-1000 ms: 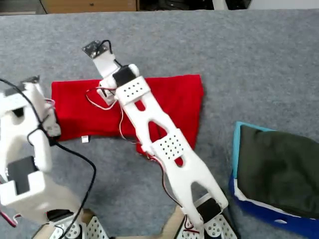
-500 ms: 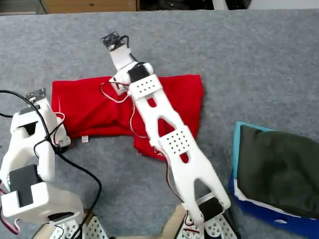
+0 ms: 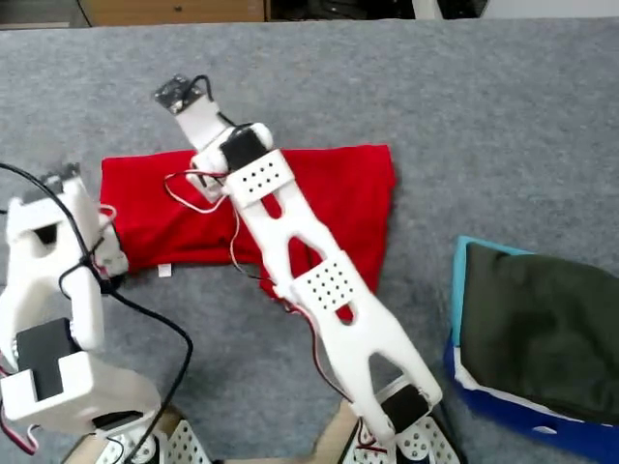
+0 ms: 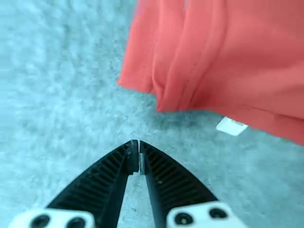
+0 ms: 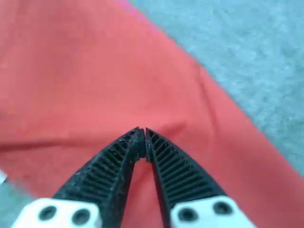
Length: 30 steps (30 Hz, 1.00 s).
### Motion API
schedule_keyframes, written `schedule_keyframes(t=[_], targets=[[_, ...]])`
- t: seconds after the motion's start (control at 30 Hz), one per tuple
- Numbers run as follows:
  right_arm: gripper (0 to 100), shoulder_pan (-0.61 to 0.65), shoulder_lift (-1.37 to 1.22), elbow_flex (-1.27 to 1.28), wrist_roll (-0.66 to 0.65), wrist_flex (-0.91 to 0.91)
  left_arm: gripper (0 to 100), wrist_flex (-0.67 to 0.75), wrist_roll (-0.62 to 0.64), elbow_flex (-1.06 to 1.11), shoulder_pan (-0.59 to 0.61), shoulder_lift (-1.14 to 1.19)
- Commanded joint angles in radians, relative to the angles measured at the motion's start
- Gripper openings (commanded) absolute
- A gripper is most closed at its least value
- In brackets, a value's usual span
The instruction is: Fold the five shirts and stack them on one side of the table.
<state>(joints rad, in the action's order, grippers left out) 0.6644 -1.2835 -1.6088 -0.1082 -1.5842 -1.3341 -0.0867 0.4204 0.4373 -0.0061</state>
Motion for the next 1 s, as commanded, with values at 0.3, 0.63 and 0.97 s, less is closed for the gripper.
schedule_keyframes(t=[0.3,0.63,0.97], targets=[[1.9,-0.022,0.278,-0.030,-0.046,-0.203,2,0.026,0.124,-0.189,-0.146,0.125],[1.9,-0.018,0.197,0.259,-0.043,-0.189,2,0.129,0.097,-0.180,-0.009,0.357],[1.9,0.016,0.013,0.280,0.003,-0.198,2,0.107,-0.037,-0.170,0.002,0.357]])
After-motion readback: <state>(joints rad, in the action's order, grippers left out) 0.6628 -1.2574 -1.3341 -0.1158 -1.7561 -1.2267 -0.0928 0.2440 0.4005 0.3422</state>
